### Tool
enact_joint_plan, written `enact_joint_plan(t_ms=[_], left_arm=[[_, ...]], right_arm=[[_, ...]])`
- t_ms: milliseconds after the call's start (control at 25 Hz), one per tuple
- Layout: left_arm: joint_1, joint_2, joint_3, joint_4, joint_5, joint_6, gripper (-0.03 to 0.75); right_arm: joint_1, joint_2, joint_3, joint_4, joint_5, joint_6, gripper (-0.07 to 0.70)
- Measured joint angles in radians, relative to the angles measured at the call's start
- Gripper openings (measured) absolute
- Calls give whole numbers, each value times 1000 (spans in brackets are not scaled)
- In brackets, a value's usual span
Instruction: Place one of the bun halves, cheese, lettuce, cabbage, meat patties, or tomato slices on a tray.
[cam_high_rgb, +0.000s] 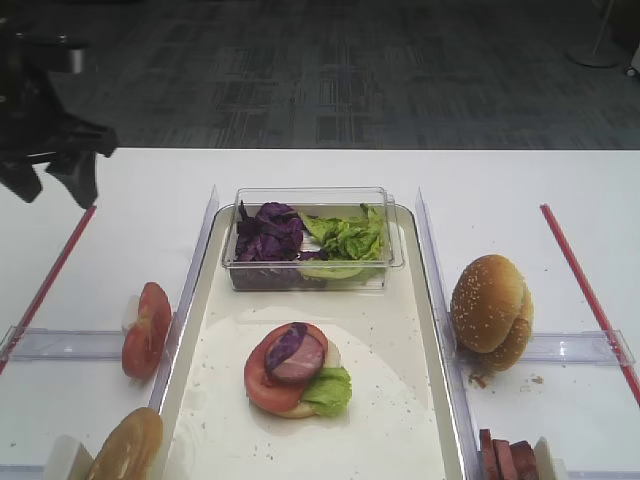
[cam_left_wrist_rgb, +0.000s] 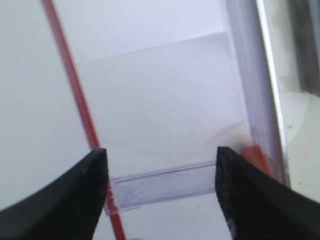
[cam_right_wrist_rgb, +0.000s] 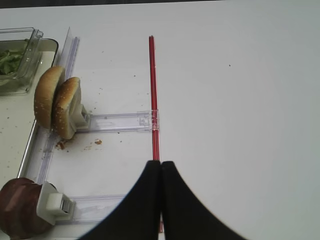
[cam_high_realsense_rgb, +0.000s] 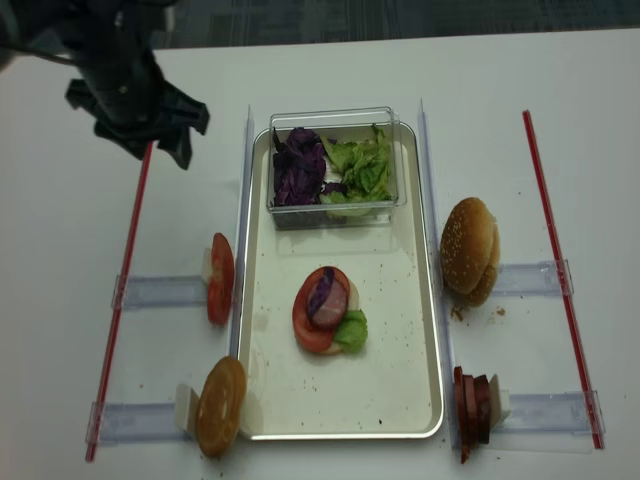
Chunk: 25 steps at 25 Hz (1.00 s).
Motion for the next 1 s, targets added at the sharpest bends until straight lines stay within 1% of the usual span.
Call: enact_joint_plan(t_ms=[40, 160, 320, 600, 680, 800, 880, 1000], left_arm=[[36, 0, 0, 0, 7, 0, 428], [112, 0, 0, 0, 28, 0, 428], [163, 0, 0, 0, 49, 2, 428], [169, 0, 0, 0, 53, 15, 437], [169, 0, 0, 0, 53, 22, 469], [169, 0, 0, -5, 53, 26, 559], [169, 0, 0, -5, 55, 28, 605], [169, 0, 0, -5, 62, 36, 631]], right_arm=[[0, 0, 0, 0, 0, 0, 364], [0, 0, 0, 0, 0, 0, 364], [0, 0, 0, 0, 0, 0, 364], [0, 0, 0, 0, 0, 0, 364], [0, 0, 0, 0, 0, 0, 364], [0, 0, 0, 0, 0, 0, 364], [0, 0, 0, 0, 0, 0, 364], [0, 0, 0, 0, 0, 0, 364]])
